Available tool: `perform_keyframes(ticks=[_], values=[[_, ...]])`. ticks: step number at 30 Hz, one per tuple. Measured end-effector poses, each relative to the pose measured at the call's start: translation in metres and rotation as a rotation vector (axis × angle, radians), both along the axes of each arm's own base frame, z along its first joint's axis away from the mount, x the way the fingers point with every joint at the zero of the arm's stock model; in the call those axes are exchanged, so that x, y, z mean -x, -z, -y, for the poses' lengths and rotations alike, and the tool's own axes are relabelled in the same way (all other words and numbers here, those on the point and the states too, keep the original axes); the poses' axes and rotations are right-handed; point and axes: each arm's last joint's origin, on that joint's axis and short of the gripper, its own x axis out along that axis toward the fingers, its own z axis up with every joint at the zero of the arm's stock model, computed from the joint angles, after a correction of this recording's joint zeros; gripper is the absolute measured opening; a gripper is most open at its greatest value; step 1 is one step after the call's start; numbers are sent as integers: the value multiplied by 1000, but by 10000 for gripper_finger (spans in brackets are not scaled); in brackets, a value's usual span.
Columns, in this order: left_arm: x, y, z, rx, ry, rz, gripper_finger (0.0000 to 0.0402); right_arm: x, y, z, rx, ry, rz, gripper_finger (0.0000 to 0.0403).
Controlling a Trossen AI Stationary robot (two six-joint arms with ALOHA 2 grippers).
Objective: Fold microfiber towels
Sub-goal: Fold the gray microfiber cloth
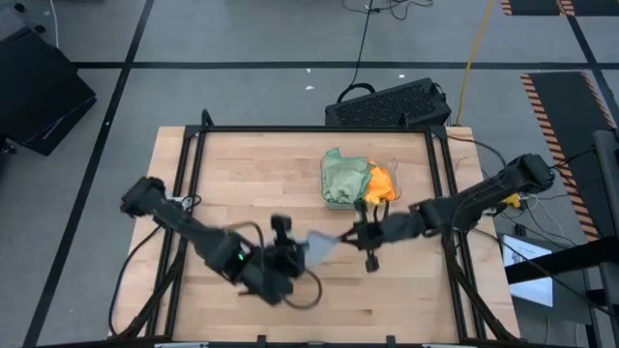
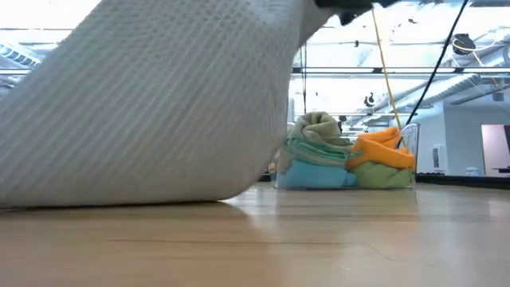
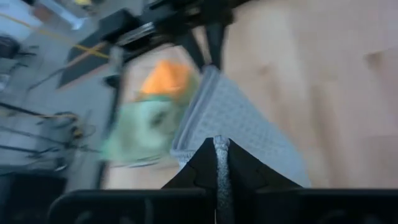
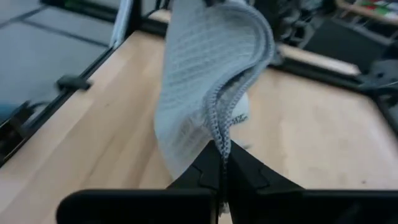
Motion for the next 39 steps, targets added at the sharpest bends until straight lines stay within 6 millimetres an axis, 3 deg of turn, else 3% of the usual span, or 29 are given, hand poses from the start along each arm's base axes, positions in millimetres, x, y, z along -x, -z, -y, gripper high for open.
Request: perform_keyframes(ticks=[7, 12, 16, 30, 39], values=[[24, -48, -45, 15, -6, 44, 8, 8, -44, 30, 7, 64, 137, 3], [27, -54, -50, 116, -10, 72, 19, 20, -59, 33, -50, 73, 169, 3], [21, -46, -35, 194, -12, 85, 19, 25, -52, 25, -100, 65, 84, 2], [-5, 33, 46, 353, -42, 2, 10, 22, -5, -32, -248, -88, -136, 9], [1, 67, 87, 442, -65, -16, 23, 1, 32, -66, -294, -140, -187, 10]])
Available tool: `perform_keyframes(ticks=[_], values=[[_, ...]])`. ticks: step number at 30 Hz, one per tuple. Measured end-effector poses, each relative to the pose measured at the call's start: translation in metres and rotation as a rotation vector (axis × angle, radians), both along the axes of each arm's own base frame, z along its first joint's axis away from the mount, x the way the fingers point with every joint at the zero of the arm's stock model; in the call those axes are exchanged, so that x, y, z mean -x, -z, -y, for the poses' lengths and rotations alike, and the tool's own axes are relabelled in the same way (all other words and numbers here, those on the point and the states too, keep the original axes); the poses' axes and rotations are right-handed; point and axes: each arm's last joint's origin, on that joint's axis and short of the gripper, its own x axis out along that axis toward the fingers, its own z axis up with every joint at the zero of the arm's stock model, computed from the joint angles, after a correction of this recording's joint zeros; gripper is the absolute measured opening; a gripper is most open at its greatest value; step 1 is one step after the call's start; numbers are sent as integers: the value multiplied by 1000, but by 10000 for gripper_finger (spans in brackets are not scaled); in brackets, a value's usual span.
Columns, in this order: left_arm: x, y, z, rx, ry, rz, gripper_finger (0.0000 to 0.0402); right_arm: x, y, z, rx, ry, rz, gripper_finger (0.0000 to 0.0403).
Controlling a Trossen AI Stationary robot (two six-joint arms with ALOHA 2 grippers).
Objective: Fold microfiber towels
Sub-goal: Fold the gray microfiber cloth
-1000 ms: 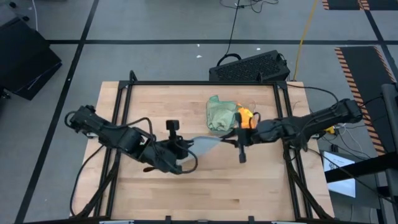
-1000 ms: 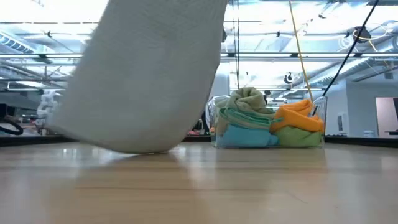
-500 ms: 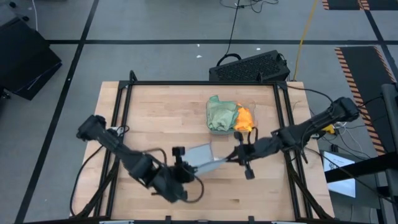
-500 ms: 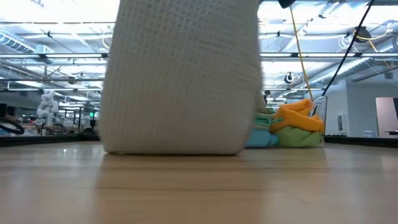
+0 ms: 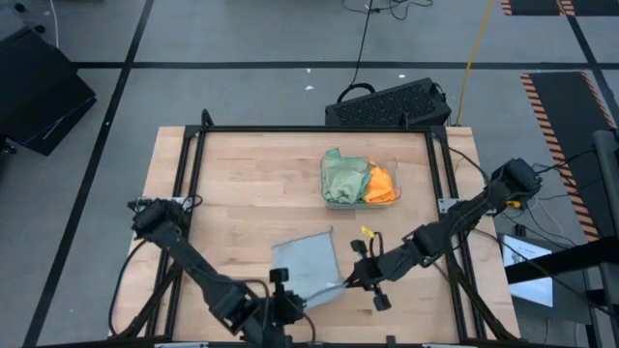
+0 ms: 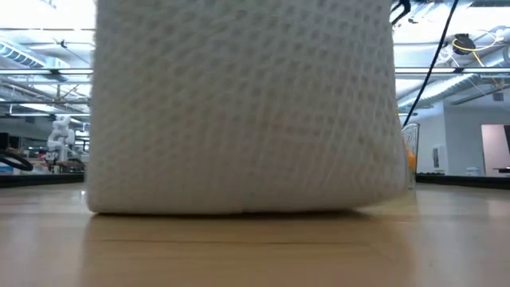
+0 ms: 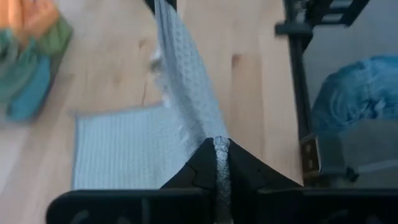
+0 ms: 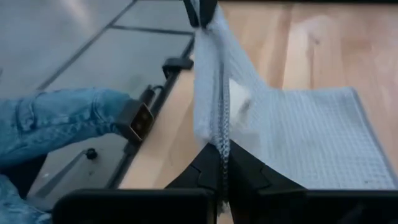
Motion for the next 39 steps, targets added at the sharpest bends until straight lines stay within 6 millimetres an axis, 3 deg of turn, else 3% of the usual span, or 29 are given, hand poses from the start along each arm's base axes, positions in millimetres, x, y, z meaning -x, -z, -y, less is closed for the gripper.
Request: perform_keyframes(ticks=[5, 8, 15, 22, 31, 39], values=[[5, 19, 3, 14, -90, -6, 7, -7, 15, 3, 38, 21, -58, 10], [7, 31, 0, -5, -110, -12, 17, -10, 19, 9, 57, 37, -77, 10], [3, 55, -21, -55, -169, -74, 32, -20, 27, 25, 102, 118, -95, 11], [-1, 75, -46, -103, -241, -142, 34, -18, 46, 46, 118, 200, -135, 11], [-3, 81, -62, -164, -283, -178, 34, -19, 64, 72, 78, 254, 14, 11], [-5, 82, -79, -213, -355, -225, 35, -24, 69, 85, 101, 286, 30, 11]])
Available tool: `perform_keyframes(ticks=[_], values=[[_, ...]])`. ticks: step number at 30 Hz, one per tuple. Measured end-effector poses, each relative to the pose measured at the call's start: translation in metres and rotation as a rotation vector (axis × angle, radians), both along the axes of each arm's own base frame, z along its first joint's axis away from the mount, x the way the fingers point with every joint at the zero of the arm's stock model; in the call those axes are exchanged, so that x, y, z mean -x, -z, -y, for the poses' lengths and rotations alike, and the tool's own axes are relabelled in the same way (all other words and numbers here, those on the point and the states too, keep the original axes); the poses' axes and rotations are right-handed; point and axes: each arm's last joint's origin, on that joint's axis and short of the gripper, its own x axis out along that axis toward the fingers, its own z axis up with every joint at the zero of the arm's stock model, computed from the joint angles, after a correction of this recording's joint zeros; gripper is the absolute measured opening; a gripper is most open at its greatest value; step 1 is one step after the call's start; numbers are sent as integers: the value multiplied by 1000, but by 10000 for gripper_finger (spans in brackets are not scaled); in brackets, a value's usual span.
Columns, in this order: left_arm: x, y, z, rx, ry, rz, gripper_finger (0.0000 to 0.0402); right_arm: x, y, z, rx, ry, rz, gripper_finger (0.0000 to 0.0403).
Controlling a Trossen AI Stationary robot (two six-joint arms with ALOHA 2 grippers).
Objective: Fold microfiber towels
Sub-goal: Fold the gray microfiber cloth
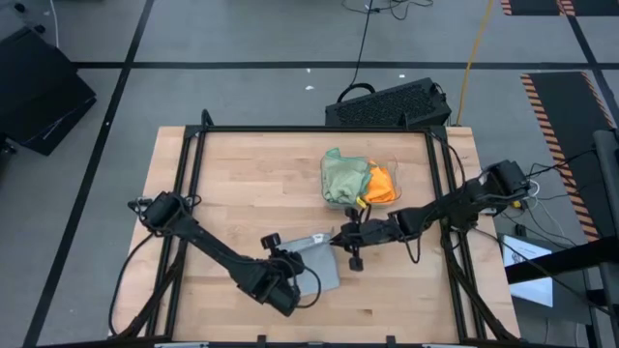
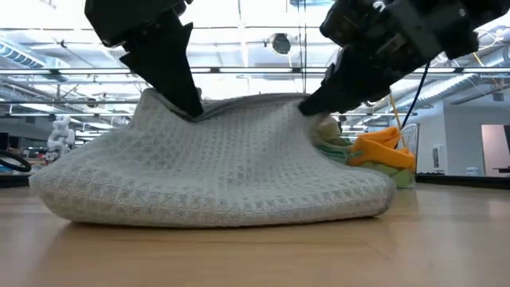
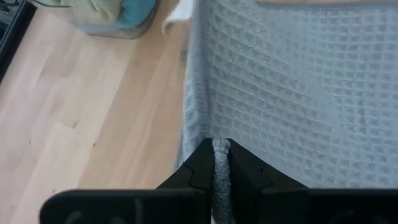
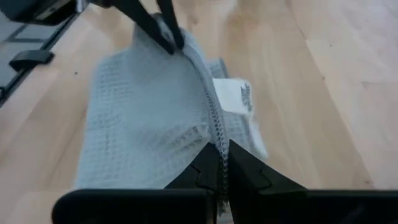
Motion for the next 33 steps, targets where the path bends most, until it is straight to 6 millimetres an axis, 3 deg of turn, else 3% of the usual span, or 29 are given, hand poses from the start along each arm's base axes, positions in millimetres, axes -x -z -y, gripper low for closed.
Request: perform_keyframes(ticks=[8, 17, 23, 29, 33], values=[[2, 21, -19, 12, -57, -55, 35, -9, 23, 6, -35, 27, -54, 11], [-2, 30, -30, 28, -78, -47, 35, -7, 20, 7, -63, 21, -63, 12], [-3, 32, -36, 48, -107, -54, 39, -8, 19, 10, -58, 48, -51, 45], [-2, 31, -36, 47, -130, -45, 94, -8, 17, 11, -37, 78, -41, 107], [-1, 13, -40, 34, -135, 10, 137, -8, 10, 10, -46, 74, -8, 132]])
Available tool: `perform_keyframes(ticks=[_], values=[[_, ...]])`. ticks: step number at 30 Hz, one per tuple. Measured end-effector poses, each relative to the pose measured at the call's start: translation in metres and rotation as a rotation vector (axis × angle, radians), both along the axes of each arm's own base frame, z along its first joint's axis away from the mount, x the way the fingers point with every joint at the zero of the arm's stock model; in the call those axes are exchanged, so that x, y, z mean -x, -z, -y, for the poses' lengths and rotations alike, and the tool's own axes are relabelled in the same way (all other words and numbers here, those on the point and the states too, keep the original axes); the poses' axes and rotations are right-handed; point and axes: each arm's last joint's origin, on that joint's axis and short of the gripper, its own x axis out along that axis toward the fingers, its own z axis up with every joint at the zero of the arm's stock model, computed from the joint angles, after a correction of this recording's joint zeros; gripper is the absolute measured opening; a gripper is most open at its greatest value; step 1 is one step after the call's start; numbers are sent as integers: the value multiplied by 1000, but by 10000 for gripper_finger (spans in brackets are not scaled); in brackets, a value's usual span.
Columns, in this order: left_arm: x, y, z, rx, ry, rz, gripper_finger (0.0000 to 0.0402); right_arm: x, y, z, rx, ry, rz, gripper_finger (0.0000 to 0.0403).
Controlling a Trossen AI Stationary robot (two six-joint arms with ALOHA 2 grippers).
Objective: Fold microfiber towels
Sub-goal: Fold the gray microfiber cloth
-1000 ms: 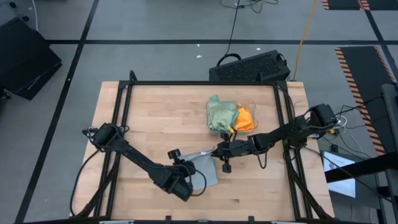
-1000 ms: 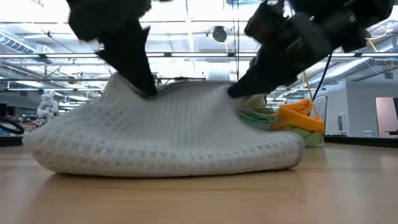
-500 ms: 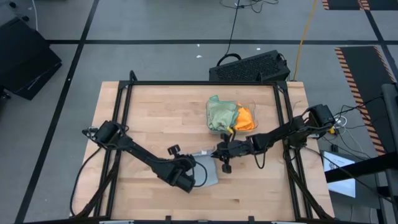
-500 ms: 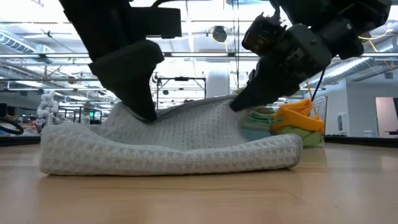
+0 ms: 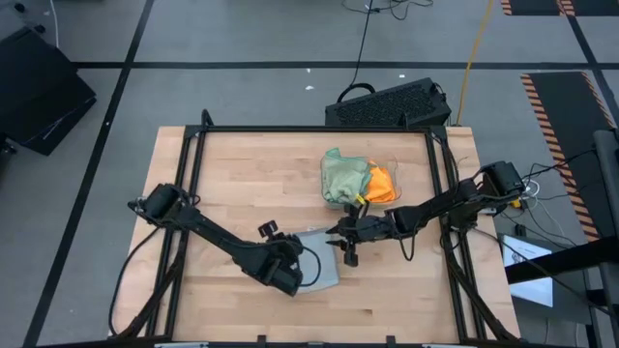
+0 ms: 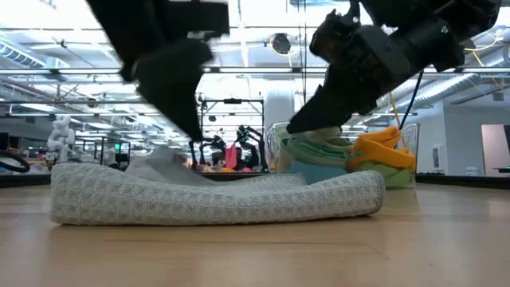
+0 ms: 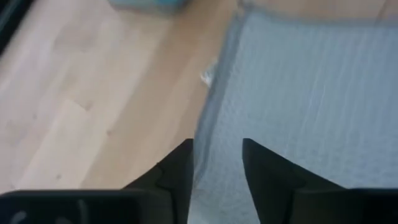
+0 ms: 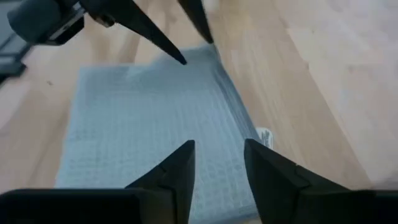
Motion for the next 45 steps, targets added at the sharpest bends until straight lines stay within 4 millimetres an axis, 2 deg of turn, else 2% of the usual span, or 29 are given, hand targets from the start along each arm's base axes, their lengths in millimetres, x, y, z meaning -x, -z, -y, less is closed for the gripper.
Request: perform_keyframes(ticks=[3, 6, 9, 12, 16, 22, 28, 32, 35, 38, 43, 45], values=[[5, -21, -2, 7, -3, 66, 154, 1, -5, -7, -4, -30, 32, 133], [13, -41, 5, 16, 13, 146, 156, 4, -6, -19, -8, -71, 44, 128], [19, -45, 20, -1, 50, 206, 147, 4, -4, -32, -24, -110, 74, 120], [22, -33, 35, 10, 80, 269, 132, 2, -2, -45, -44, -148, 143, 109], [31, -2, 44, 49, 84, 315, 109, -3, 8, -55, -42, -180, 203, 90], [51, 40, 40, 154, 49, 355, 79, -9, 37, -59, -35, -179, 188, 59], [68, 63, 31, 165, 18, 330, 51, -10, 69, -59, -14, -176, 116, 31], [73, 69, 26, 158, 10, 297, 35, -9, 80, -58, -24, -165, 75, 18], [74, 67, 25, 137, 40, 278, 28, -8, 80, -58, -23, -164, 64, 10], [72, 55, 24, 132, 73, 304, 21, -8, 76, -60, -28, -170, 76, 5], [69, 27, 21, 44, 118, 417, 7, -10, 52, -61, -58, -153, 190, 4], [65, 23, 17, -19, 138, 428, 3, -13, 45, -62, -67, -143, 252, 4]])
